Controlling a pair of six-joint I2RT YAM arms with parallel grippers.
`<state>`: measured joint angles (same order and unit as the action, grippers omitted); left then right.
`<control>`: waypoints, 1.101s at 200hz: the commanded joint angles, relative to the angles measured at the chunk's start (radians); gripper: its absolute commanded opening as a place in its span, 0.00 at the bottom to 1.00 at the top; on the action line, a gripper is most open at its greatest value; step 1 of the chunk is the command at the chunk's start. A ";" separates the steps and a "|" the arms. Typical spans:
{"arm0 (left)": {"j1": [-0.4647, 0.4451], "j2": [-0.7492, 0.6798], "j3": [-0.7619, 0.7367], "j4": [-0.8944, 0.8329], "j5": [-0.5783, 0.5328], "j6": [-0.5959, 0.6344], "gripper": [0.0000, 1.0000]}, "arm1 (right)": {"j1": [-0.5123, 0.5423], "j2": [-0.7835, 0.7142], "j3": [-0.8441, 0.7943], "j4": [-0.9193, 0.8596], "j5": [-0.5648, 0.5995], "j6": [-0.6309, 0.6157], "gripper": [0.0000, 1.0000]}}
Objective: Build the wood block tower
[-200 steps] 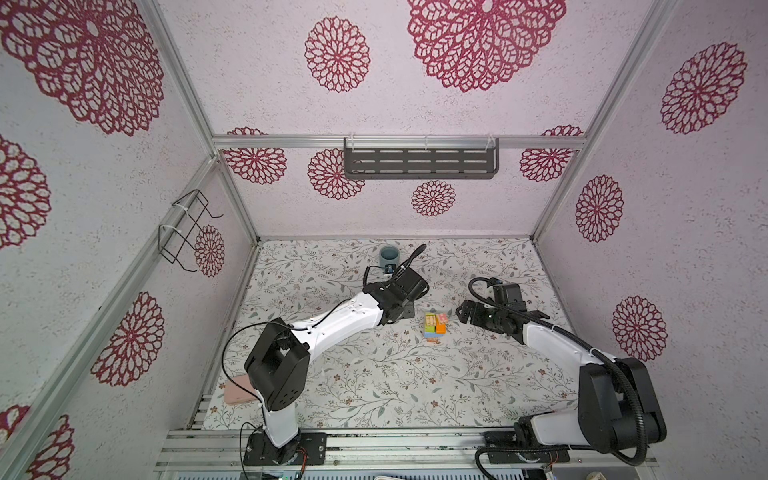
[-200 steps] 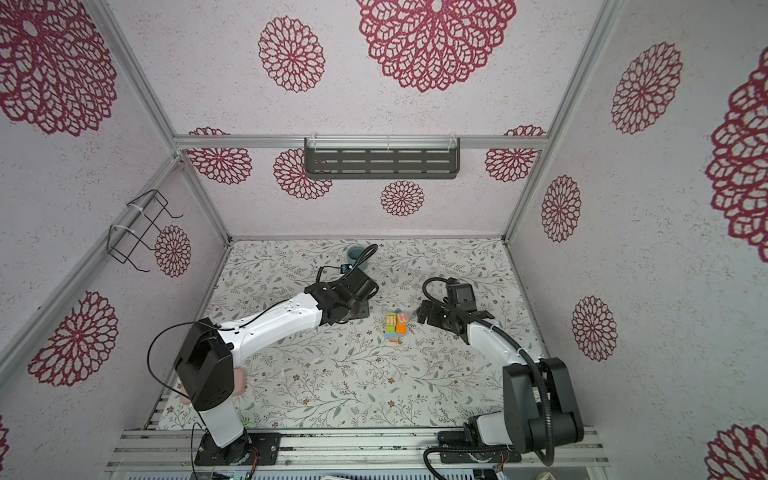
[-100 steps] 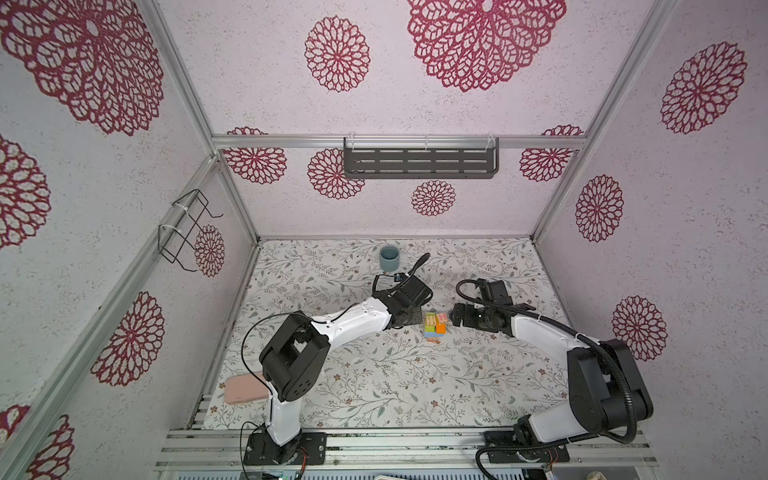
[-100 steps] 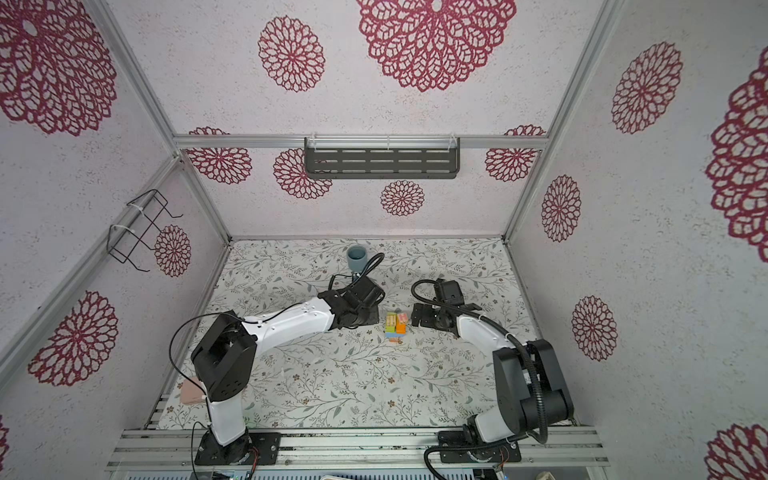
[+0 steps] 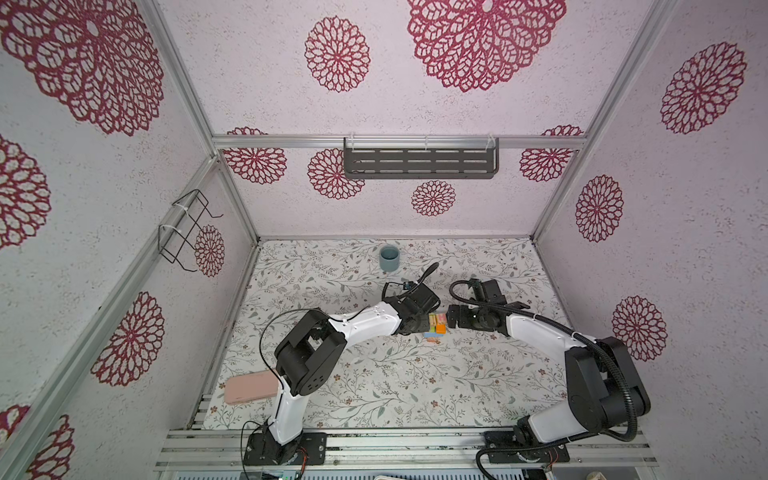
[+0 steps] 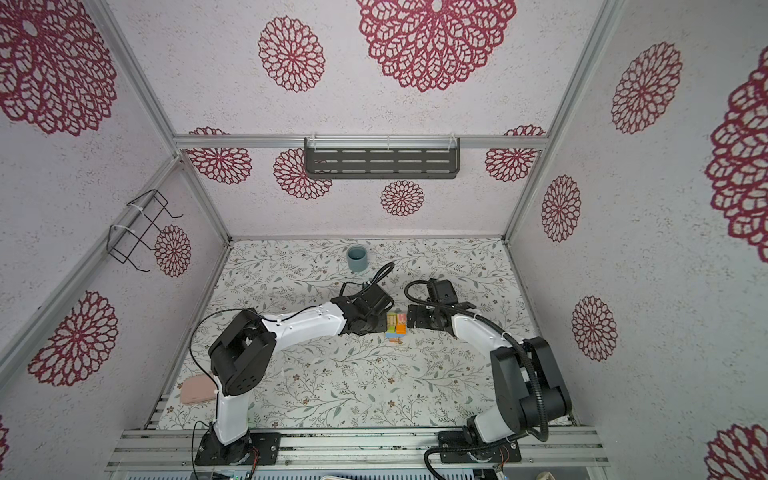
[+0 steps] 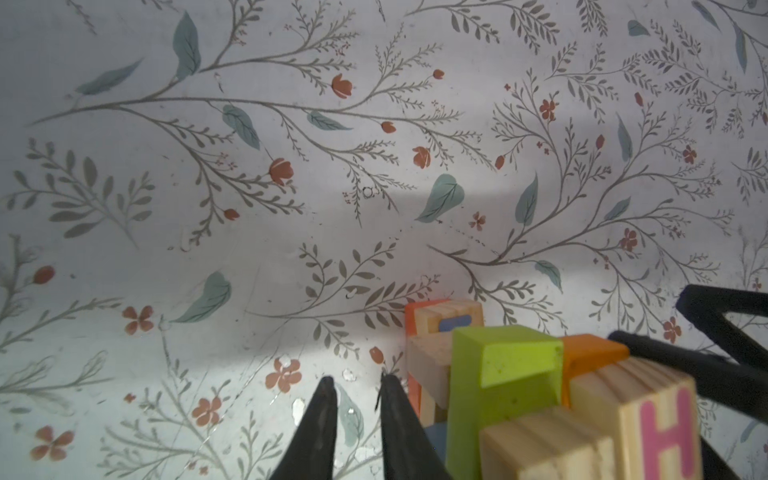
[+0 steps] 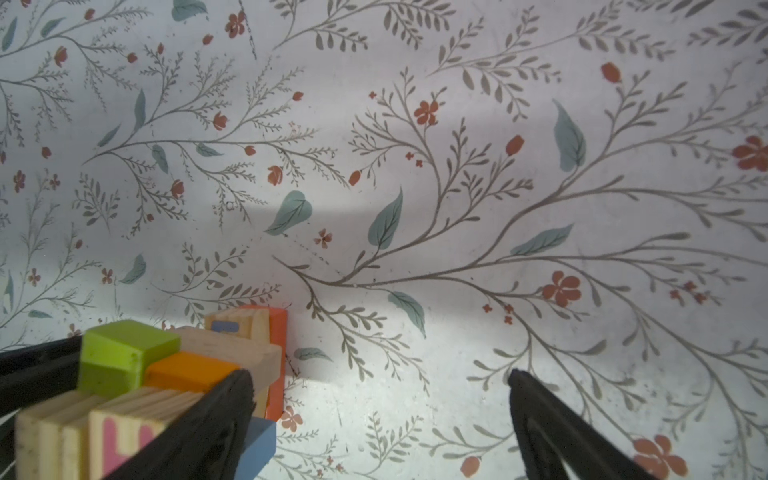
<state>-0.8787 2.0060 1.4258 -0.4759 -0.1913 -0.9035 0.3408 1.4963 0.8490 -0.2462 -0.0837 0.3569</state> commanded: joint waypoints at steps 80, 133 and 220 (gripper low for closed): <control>-0.020 0.018 0.059 0.002 -0.005 -0.018 0.22 | 0.019 0.002 0.030 -0.028 0.010 -0.017 0.99; -0.027 0.023 0.064 -0.001 -0.006 -0.020 0.22 | 0.026 0.002 0.032 -0.023 0.006 -0.015 0.99; -0.019 -0.008 0.043 -0.012 -0.030 -0.012 0.22 | 0.029 0.004 0.050 -0.054 0.042 -0.016 0.99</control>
<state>-0.8944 2.0098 1.4708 -0.4850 -0.1970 -0.9092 0.3603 1.4979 0.8520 -0.2703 -0.0772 0.3550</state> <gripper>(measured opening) 0.220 0.987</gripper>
